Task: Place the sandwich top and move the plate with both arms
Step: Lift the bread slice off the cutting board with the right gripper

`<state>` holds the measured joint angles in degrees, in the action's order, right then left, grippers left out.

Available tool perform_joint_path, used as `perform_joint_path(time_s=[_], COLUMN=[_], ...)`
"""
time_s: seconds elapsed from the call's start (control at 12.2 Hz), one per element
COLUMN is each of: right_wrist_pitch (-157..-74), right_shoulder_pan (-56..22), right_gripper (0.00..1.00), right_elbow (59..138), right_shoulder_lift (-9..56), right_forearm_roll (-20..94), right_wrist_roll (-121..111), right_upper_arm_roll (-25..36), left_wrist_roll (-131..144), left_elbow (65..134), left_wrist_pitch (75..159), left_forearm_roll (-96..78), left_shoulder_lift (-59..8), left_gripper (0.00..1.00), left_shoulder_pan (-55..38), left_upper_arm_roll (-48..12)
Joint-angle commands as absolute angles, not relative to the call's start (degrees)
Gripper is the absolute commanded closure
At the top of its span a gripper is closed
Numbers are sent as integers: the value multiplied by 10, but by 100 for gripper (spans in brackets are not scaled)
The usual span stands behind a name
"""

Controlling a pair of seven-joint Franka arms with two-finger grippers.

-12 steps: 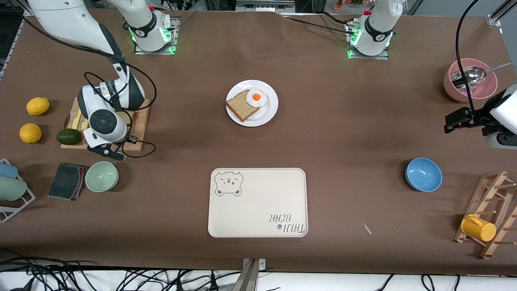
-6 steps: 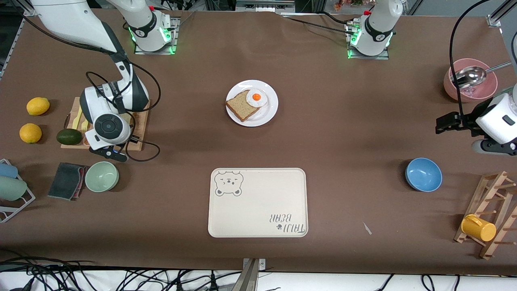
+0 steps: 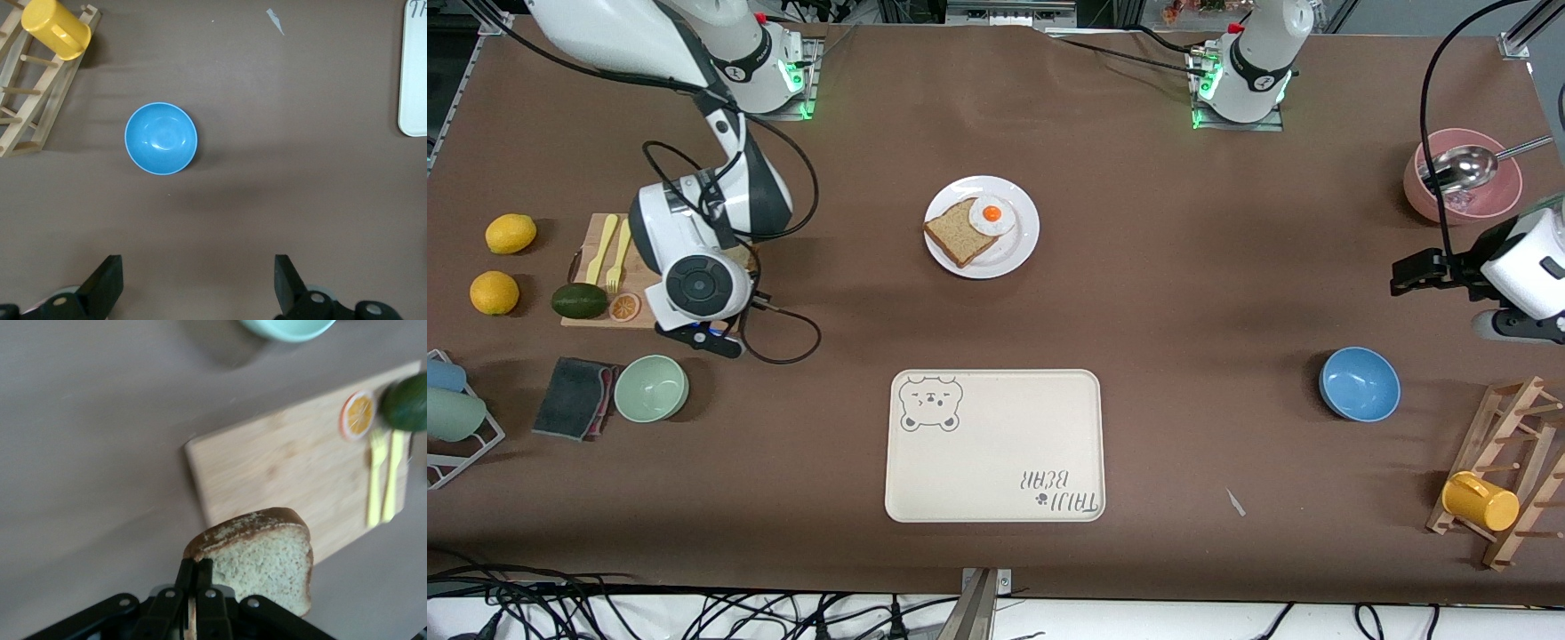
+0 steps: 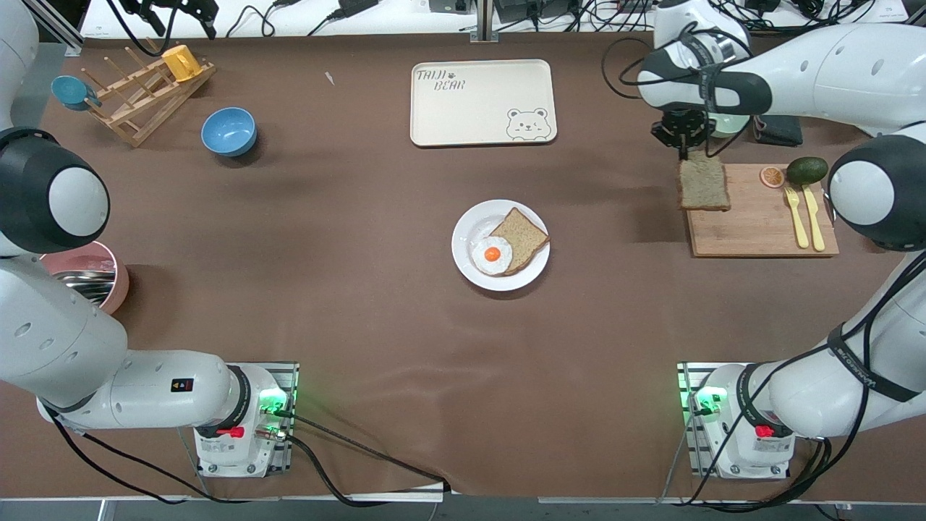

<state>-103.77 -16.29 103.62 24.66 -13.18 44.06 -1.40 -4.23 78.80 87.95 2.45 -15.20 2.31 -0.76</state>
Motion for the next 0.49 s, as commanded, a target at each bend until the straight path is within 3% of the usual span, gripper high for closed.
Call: perform_joint_path(time_s=[0.0, 0.41], right_wrist_pitch=[-1013, -946], right_shoulder_pan=[-228, -337], right_gripper=[100, 100], right_elbow=[1011, 902], right_shoulder_lift=[252, 305], right_forearm_roll=[-83, 19], right_wrist_roll=[509, 604], right_upper_arm_roll=[-13, -13], left_wrist_roll=[-47, -46], left_elbow=[780, 781], left_wrist_pitch=[882, 916], left_forearm_roll=[16, 18], left_shoulder_lift=[-147, -147], left_gripper=[0, 0], left_shoulder_pan=[51, 43], left_upper_arm_roll=[-9, -12])
